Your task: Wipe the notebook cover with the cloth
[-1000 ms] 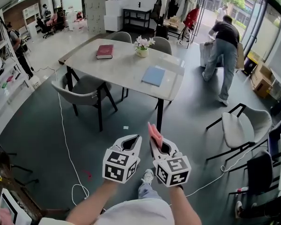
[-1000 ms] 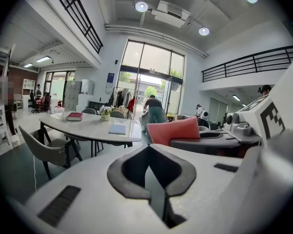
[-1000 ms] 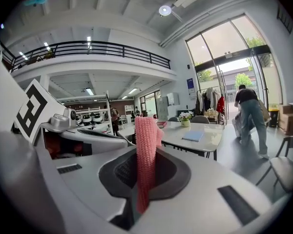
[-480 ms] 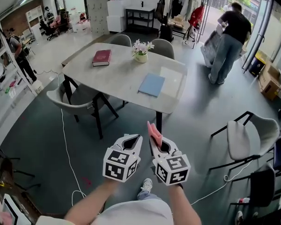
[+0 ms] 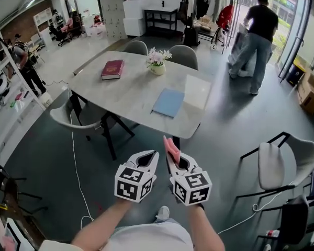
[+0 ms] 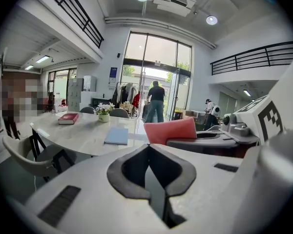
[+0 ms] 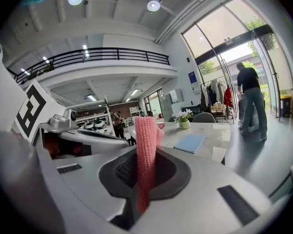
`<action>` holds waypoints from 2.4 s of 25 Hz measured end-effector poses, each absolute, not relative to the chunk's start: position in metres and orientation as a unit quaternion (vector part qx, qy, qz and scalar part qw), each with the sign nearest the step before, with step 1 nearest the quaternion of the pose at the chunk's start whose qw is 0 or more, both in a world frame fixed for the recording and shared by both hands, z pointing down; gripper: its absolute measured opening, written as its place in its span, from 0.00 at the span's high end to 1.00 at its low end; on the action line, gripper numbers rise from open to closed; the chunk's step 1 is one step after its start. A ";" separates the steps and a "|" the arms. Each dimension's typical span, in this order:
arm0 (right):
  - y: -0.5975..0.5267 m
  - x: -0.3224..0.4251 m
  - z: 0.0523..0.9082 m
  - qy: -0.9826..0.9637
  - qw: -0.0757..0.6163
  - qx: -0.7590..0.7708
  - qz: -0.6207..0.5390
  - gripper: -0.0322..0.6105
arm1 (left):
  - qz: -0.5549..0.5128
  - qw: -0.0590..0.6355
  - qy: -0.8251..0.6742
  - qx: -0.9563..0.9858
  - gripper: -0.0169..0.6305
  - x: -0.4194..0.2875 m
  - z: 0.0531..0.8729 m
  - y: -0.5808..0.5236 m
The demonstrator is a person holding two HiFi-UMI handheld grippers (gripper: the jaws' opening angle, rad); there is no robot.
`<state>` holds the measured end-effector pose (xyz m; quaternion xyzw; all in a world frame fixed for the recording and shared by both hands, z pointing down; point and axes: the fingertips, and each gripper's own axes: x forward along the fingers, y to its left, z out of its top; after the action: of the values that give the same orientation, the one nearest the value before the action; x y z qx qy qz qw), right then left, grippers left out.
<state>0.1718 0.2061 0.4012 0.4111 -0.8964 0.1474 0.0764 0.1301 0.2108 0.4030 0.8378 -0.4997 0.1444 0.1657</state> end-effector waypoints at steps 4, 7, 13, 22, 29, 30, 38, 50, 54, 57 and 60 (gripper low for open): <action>0.191 0.175 0.402 -0.900 0.078 0.402 0.147 0.93 | 0.145 0.161 -0.507 0.834 0.96 0.135 0.404 0.194; 0.183 0.175 0.404 -0.901 0.082 0.399 0.146 0.93 | 0.145 0.164 -0.507 0.834 0.96 0.137 0.406 0.185; 0.162 0.168 0.411 -0.904 0.098 0.391 0.143 0.93 | 0.136 0.171 -0.513 0.830 0.96 0.129 0.412 0.161; 0.103 0.153 0.421 -0.893 0.115 0.411 0.144 0.93 | 0.134 0.177 -0.493 0.841 0.96 0.113 0.423 0.096; 0.041 0.133 0.427 -0.879 0.135 0.433 0.148 0.93 | 0.134 0.186 -0.467 0.854 0.96 0.093 0.428 0.030; 0.033 0.129 0.428 -0.876 0.138 0.437 0.149 0.93 | 0.134 0.188 -0.462 0.856 0.96 0.090 0.429 0.020; -0.028 0.106 0.432 -0.855 0.155 0.469 0.156 0.93 | 0.140 0.194 -0.419 0.876 0.96 0.073 0.432 -0.044; -0.097 0.075 0.433 -0.822 0.181 0.519 0.147 0.93 | 0.144 0.192 -0.344 0.908 0.96 0.051 0.433 -0.110; -0.110 0.072 0.438 -0.815 0.203 0.527 0.132 0.93 | 0.144 0.192 -0.325 0.915 0.96 0.048 0.438 -0.121; -0.122 0.078 0.444 -0.809 0.224 0.530 0.121 0.93 | 0.138 0.198 -0.312 0.919 0.96 0.049 0.443 -0.127; -0.133 0.084 0.448 -0.807 0.243 0.527 0.111 0.93 | 0.143 0.199 -0.305 0.920 0.96 0.053 0.448 -0.133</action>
<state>0.0840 -0.1328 0.4479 0.5273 -0.8067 0.1107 0.2430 0.0529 -0.1328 0.4482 0.9205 -0.3046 0.1429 0.1989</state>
